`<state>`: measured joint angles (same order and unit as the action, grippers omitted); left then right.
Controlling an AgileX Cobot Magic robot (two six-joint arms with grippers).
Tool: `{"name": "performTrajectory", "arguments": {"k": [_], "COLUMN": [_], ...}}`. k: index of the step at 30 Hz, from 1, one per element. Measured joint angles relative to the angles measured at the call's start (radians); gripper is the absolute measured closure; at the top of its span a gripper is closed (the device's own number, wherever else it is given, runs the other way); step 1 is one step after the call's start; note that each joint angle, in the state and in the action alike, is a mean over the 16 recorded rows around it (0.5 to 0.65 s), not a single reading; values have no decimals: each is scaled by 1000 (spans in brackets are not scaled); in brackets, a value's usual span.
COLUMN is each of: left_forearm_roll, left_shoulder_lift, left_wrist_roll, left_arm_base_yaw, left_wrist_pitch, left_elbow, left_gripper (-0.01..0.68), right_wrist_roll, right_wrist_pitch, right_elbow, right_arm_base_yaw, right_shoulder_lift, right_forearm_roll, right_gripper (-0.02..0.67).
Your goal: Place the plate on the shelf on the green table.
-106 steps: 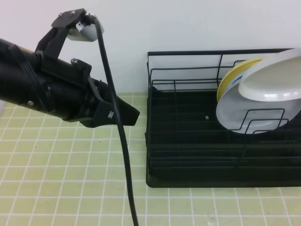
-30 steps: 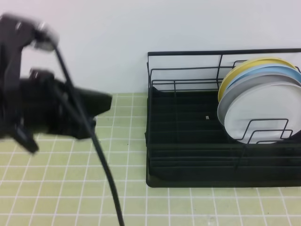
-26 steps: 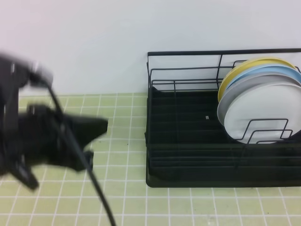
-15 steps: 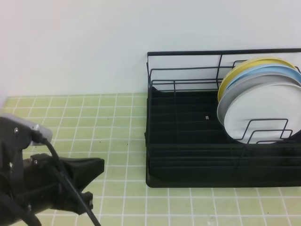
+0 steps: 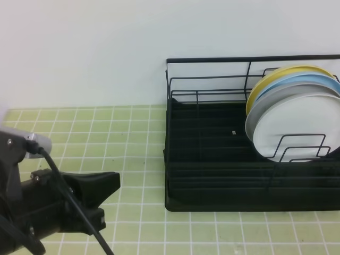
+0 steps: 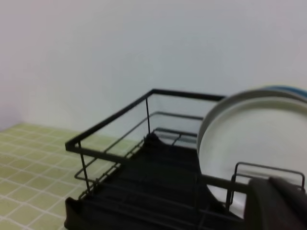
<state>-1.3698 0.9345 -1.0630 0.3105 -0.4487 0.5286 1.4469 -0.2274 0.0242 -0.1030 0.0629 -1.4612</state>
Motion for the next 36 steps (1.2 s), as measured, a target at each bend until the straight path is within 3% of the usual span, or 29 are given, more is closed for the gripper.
{"name": "performTrajectory", "arguments": {"k": [14,20,28,36], "left_forearm_roll": [14,117,593,1062], "left_shoulder_lift": [-14,-81,-297,-609], "left_wrist_roll": [-9,35,494,1000], "left_arm_base_yaw": [0,0,-19,-104], "left_wrist_pitch": [24,85,233,304], "left_elbow": [-6,-34,-142,-328], "left_gripper": [675,675,675,675], "right_wrist_roll": [0,0,0,0], "right_wrist_pitch": [-3,-4,-4,-5], "right_elbow": [-29,-29,-27,-28], "right_arm_base_yaw": [0,0,0,0], "right_shoulder_lift": [0,0,0,0], "right_forearm_roll": [-14,-15,-16,-16], "right_gripper": [651,651,651,651]}}
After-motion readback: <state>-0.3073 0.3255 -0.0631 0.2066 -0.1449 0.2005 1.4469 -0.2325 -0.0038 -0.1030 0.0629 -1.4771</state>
